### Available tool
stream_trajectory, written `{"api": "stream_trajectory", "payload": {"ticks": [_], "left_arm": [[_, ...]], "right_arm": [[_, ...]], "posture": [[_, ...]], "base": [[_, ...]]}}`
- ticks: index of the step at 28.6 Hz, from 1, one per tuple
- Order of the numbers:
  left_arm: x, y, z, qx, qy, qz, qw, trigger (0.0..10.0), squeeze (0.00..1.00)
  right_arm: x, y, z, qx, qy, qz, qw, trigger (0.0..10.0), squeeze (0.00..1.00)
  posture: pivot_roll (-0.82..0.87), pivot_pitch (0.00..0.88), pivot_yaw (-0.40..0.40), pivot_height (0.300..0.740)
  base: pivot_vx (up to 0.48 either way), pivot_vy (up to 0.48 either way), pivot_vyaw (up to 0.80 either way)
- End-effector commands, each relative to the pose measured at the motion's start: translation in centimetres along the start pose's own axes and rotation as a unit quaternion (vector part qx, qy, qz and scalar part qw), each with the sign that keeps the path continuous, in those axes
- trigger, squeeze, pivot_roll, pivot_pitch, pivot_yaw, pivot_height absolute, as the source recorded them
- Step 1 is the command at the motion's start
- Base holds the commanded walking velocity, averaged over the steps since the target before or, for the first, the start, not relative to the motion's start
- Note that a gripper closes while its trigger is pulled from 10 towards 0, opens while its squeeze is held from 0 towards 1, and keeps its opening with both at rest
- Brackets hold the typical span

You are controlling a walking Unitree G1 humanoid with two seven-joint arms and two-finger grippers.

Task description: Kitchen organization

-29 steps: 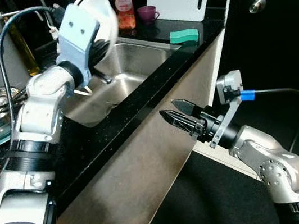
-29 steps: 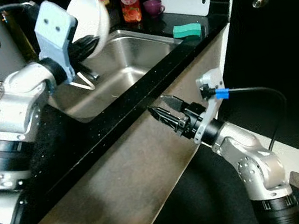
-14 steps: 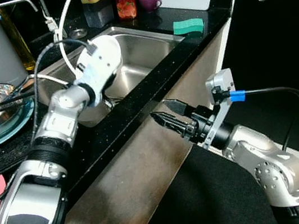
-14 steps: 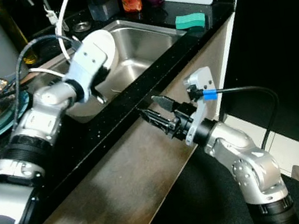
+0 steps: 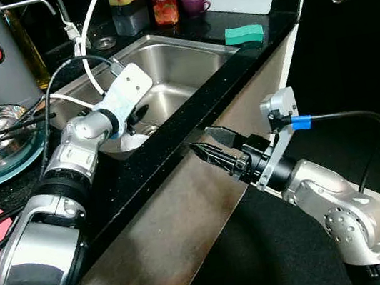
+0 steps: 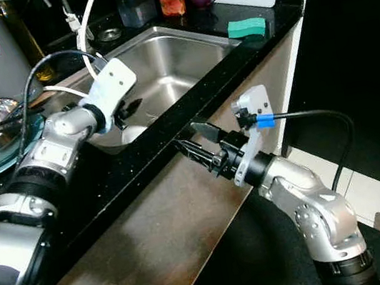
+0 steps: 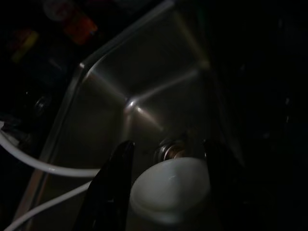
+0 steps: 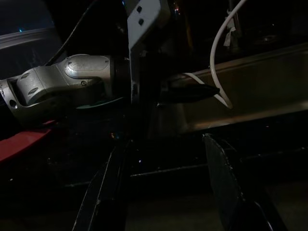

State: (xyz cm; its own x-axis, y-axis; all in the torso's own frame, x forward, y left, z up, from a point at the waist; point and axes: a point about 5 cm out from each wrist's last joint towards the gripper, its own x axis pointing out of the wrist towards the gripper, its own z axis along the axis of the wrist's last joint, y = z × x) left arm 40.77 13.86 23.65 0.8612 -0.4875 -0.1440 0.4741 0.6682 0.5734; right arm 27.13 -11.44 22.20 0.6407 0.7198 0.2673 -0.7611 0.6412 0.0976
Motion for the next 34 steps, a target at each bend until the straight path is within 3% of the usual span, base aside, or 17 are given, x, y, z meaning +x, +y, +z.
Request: {"api": "stream_trajectory", "payload": {"ticks": [1,6,7,8,11,12,13,16,18,20,21,22,23,24,27,29,34], "left_arm": [[-0.3,0.1,0.6,-0.040,-0.037,-0.009,0.998,10.0,1.00],[-1.5,-0.1,2.7,-0.102,-0.127,-0.056,0.985,10.0,1.00],[-2.7,-0.2,4.0,-0.143,-0.183,-0.079,0.969,10.0,0.00],[-2.7,-0.2,4.0,-0.143,-0.183,-0.079,0.969,10.0,0.00],[-5.7,-1.2,6.1,-0.190,-0.259,-0.146,0.936,10.0,0.00],[-6.7,-1.8,6.5,-0.188,-0.273,-0.177,0.927,10.0,0.00],[-6.7,-1.8,6.5,-0.188,-0.273,-0.177,0.927,10.0,0.00],[-10.0,-3.8,7.6,-0.195,-0.310,-0.245,0.898,10.0,0.00],[-10.6,-4.1,7.6,-0.207,-0.317,-0.239,0.894,10.0,0.00],[-10.6,-4.1,6.8,-0.234,-0.317,-0.176,0.902,10.0,0.00],[-10.6,-4.1,6.8,-0.234,-0.317,-0.176,0.902,10.0,0.00],[-10.0,-3.8,5.9,-0.255,-0.306,-0.104,0.912,10.0,0.00],[-9.6,-3.8,4.7,-0.289,-0.293,-0.035,0.911,10.0,0.00],[-9.5,-4.5,3.3,-0.297,-0.267,0.028,0.916,10.0,0.00],[-9.8,-5.1,2.6,-0.308,-0.249,0.063,0.916,10.0,0.00],[-10.9,-5.7,1.1,-0.317,-0.204,0.143,0.915,10.0,0.00],[-12.9,-6.4,0.0,-0.320,-0.160,0.212,0.910,10.0,0.00]], "right_arm": [[0.3,0.2,0.0,-0.002,-0.002,0.004,1.000,10.0,0.00],[0.5,0.2,0.1,0.001,-0.012,0.009,1.000,10.0,0.00],[0.7,0.1,0.2,0.004,-0.020,0.013,1.000,10.0,0.00],[0.7,0.1,0.2,0.004,-0.020,0.013,1.000,10.0,0.00],[1.0,0.0,0.3,0.011,-0.032,0.022,0.999,10.0,0.00],[1.1,-0.1,0.3,0.012,-0.035,0.024,0.999,10.0,0.00],[1.1,-0.1,0.3,0.012,-0.035,0.024,0.999,10.0,0.00],[1.4,-0.1,0.3,0.019,-0.046,0.036,0.998,10.0,0.00],[1.5,-0.1,0.4,0.022,-0.051,0.040,0.998,10.0,0.00],[1.8,-0.3,0.5,0.027,-0.061,0.044,0.997,10.0,0.00],[1.8,-0.3,0.5,0.027,-0.061,0.044,0.997,10.0,0.00],[1.9,-0.4,0.5,0.037,-0.066,0.044,0.996,10.0,0.00],[2.0,-0.6,0.3,0.040,-0.068,0.043,0.996,10.0,0.00],[2.0,-0.8,0.1,0.042,-0.068,0.041,0.996,10.0,0.00],[2.1,-1.0,0.0,0.042,-0.066,0.040,0.996,10.0,0.00],[2.2,-1.2,-0.3,0.037,-0.061,0.040,0.997,10.0,0.00],[2.4,-1.5,-0.6,0.029,-0.054,0.045,0.997,10.0,0.00]], "posture": [[-0.04,0.000,0.076,0.740],[-0.03,0.000,0.072,0.740],[-0.01,0.000,0.063,0.740],[-0.01,0.000,0.063,0.740],[0.02,0.000,0.047,0.740],[0.03,0.000,0.045,0.740],[0.03,0.000,0.045,0.740],[0.06,0.000,0.033,0.740],[0.07,0.000,0.030,0.740],[0.10,0.000,0.022,0.740],[0.10,0.000,0.022,0.740],[0.10,0.000,0.020,0.740],[0.11,0.000,0.020,0.740],[0.11,0.000,0.016,0.740],[0.12,0.000,0.010,0.740],[0.13,0.000,0.006,0.740],[0.15,0.000,0.003,0.740]], "base": [[0.000,0.000,0.00],[0.000,0.000,0.00],[0.000,0.000,0.00],[0.000,0.000,0.00],[0.000,0.000,0.00],[0.000,0.000,0.00],[0.000,0.000,0.00],[0.000,0.000,0.00],[0.000,0.000,0.00],[0.000,0.000,0.32],[0.000,0.000,0.65],[0.000,0.000,0.65],[0.000,0.000,0.77],[0.000,0.000,0.77],[0.000,0.000,0.77],[0.000,0.000,0.77],[0.000,0.000,0.77]]}}
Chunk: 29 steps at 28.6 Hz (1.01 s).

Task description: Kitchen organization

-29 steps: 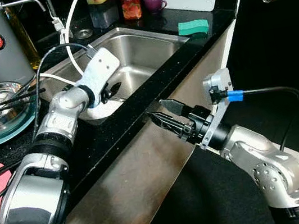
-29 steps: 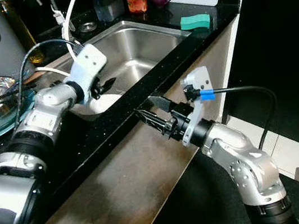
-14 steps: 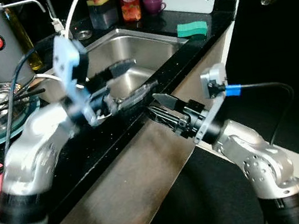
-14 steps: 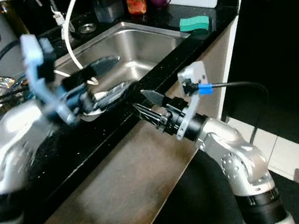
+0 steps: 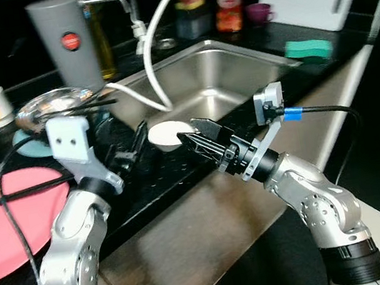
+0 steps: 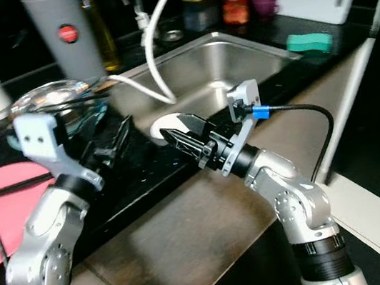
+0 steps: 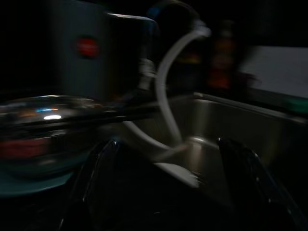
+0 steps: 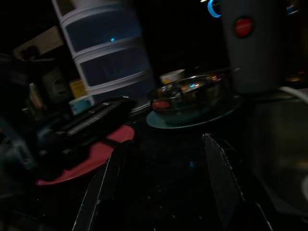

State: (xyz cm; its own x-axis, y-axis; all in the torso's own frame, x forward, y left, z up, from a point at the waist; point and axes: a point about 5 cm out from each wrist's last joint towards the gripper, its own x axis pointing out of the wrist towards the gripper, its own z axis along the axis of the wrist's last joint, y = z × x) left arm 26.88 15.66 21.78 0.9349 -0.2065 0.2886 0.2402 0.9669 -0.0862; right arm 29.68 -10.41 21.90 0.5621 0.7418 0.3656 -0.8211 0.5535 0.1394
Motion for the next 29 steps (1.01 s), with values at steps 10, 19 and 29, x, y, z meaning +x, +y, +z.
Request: {"api": "stream_trajectory", "payload": {"ticks": [10,19,29], "left_arm": [[-2.8,-1.4,-0.6,0.102,0.015,0.061,0.993,10.0,0.00],[-3.3,0.2,0.1,0.130,0.006,0.114,0.985,10.0,0.00],[-2.4,0.2,0.3,0.141,-0.004,0.111,0.984,10.0,0.00]], "right_arm": [[1.5,-0.5,-0.7,-0.022,0.004,0.008,1.000,10.0,0.00],[2.5,-1.5,-1.3,-0.033,0.008,-0.013,0.999,10.0,0.00],[2.8,-2.3,-1.3,-0.039,-0.002,-0.032,0.999,10.0,0.00]], "posture": [[0.21,0.000,-0.025,0.740],[0.23,0.000,-0.037,0.740],[0.23,0.000,-0.033,0.740]], "base": [[0.000,0.000,0.77],[0.000,0.000,0.77],[0.000,0.000,0.77]]}}
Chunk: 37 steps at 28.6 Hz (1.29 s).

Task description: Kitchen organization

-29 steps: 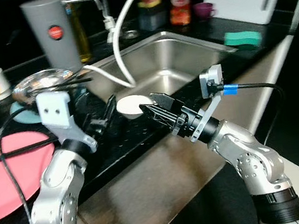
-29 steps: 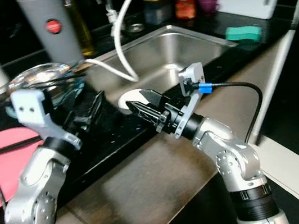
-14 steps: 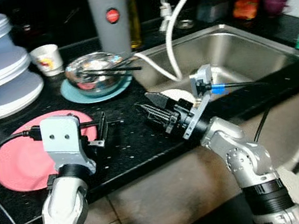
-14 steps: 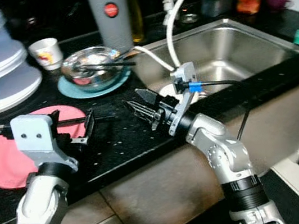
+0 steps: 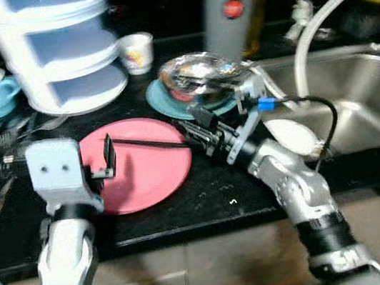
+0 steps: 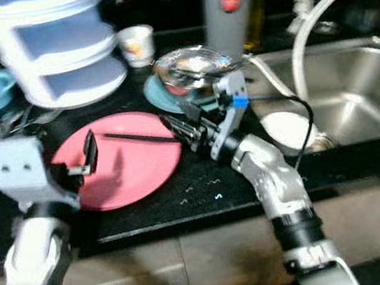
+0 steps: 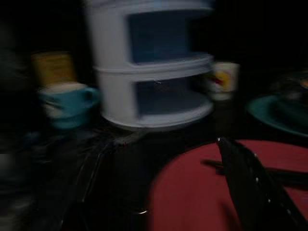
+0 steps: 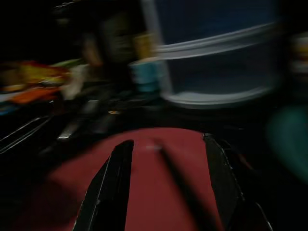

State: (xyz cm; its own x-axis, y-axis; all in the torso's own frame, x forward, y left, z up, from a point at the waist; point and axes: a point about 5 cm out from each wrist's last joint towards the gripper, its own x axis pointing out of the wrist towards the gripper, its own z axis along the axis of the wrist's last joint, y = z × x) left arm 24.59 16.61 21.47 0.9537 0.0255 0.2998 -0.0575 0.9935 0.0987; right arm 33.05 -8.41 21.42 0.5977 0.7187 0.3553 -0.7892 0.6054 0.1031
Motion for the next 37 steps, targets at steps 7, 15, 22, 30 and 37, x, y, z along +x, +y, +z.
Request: {"api": "stream_trajectory", "payload": {"ticks": [7,15,22,30,37], "left_arm": [[0.1,-0.7,0.0,0.008,-0.004,-0.024,1.000,10.0,0.00],[0.2,-1.5,-0.5,0.006,0.007,-0.052,0.999,10.0,0.00],[0.0,-2.3,-0.9,-0.010,0.009,-0.071,0.997,10.0,0.00],[-0.8,-2.7,-1.8,-0.009,0.024,-0.086,0.996,10.0,0.00],[-1.0,-2.6,-2.0,-0.008,0.026,-0.087,0.996,10.0,0.00]], "right_arm": [[-0.1,-1.1,0.4,-0.008,-0.022,-0.034,0.999,10.0,0.00],[0.1,-1.6,1.1,-0.015,-0.036,-0.045,0.998,10.0,0.00],[-0.6,-1.7,2.4,-0.043,-0.039,-0.007,0.998,10.0,0.00],[-2.0,-1.8,4.3,-0.086,-0.022,0.062,0.994,10.0,1.00],[-1.8,-1.9,3.5,-0.115,0.008,0.058,0.992,10.0,1.00]], "posture": [[0.23,0.000,-0.038,0.740],[0.22,0.000,-0.045,0.740],[0.22,0.000,-0.046,0.740],[0.21,0.000,-0.051,0.740],[0.21,0.000,-0.055,0.740]], "base": [[0.000,0.000,0.53],[0.000,-0.236,0.00],[0.000,-0.067,0.00],[0.000,0.000,0.00],[0.000,0.000,0.00]]}}
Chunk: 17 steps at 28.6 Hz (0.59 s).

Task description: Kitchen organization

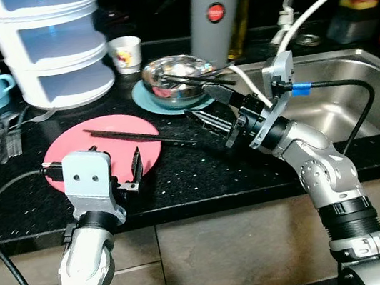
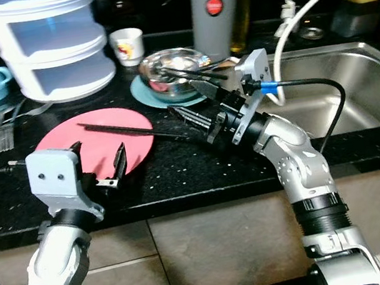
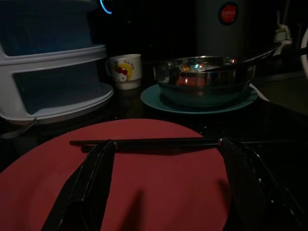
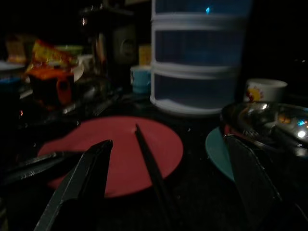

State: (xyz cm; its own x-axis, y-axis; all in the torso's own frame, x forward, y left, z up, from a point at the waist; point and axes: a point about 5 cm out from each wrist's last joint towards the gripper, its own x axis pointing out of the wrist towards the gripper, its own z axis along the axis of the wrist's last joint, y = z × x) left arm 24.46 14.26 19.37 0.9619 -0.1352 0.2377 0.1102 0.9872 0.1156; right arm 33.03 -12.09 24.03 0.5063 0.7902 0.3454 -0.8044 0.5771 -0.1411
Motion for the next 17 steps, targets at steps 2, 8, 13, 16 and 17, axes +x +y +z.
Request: {"api": "stream_trajectory", "payload": {"ticks": [2,8,13,16,17], "left_arm": [[-0.5,0.3,-0.4,0.012,0.006,-0.006,1.000,10.0,0.00],[-2.3,0.6,-0.4,-0.008,0.026,-0.042,0.999,10.0,0.00],[-3.5,1.1,0.7,-0.020,0.031,-0.088,0.995,10.0,0.00],[-4.2,1.8,1.5,-0.010,0.036,-0.114,0.993,10.0,0.00],[-4.4,2.0,1.9,-0.005,0.037,-0.125,0.991,10.0,0.00]], "right_arm": [[0.2,-0.1,-1.0,-0.030,0.037,-0.009,0.999,10.0,1.00],[0.2,-0.9,-2.1,-0.064,0.089,-0.029,0.994,10.0,0.00],[0.1,-1.4,-2.4,-0.074,0.101,-0.047,0.991,10.0,0.00],[0.1,-1.8,-2.8,-0.088,0.115,-0.061,0.988,10.0,0.00],[0.1,-2.0,-2.8,-0.091,0.117,-0.064,0.987,10.0,0.00]], "posture": [[0.22,0.000,-0.055,0.740],[0.24,0.000,-0.061,0.740],[0.25,0.000,-0.074,0.740],[0.26,0.000,-0.082,0.740],[0.27,0.000,-0.084,0.740]], "base": [[0.000,0.000,0.00],[0.000,0.000,0.00],[0.000,0.000,0.00],[0.000,0.000,0.00],[0.000,0.000,0.00]]}}
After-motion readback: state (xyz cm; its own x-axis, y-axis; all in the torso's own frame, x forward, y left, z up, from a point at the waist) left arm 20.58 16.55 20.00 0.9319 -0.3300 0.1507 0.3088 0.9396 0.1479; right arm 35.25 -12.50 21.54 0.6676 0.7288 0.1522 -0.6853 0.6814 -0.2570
